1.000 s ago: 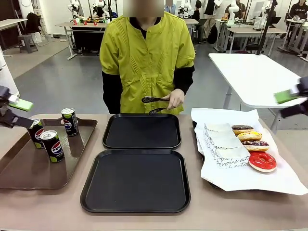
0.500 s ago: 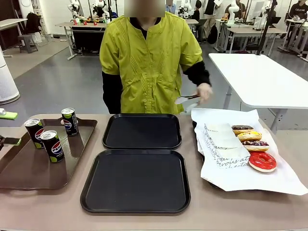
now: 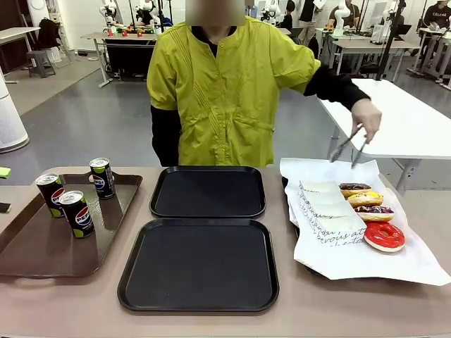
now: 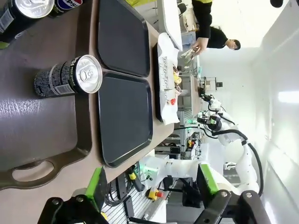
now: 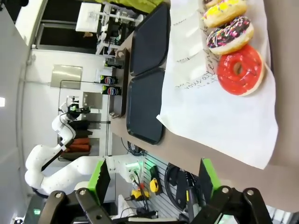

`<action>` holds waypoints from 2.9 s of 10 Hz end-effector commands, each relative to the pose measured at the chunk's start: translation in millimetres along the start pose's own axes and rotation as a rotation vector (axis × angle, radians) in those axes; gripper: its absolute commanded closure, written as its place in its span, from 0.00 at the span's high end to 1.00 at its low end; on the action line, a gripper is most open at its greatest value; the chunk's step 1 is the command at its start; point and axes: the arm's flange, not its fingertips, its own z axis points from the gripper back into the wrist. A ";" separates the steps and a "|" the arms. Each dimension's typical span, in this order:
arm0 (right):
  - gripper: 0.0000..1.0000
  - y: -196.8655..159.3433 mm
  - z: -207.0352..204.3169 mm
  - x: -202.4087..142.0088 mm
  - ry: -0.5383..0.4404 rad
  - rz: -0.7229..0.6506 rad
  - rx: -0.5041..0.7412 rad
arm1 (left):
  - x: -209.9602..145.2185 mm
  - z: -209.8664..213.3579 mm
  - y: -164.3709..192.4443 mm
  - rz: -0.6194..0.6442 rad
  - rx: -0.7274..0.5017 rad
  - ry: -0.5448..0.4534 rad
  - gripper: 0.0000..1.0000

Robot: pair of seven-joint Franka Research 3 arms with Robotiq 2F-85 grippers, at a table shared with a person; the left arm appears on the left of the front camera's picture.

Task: Set up donuts and drinks on trays.
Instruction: Pick up one Pepsi coke and place it on the Flat Tray.

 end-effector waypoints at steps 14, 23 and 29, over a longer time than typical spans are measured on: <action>1.00 -3.7 -2.8 1.1 0.012 -0.003 -0.002 | 24.3 -18.8 -97.7 -0.037 0.498 0.055 1.00; 1.00 -3.7 -2.8 1.1 0.012 -0.003 -0.002 | 69.8 -141.3 -175.1 -0.012 1.207 0.196 1.00; 1.00 -3.7 -2.8 1.1 0.012 -0.003 -0.002 | 103.7 -196.4 -104.8 -0.147 1.216 0.266 1.00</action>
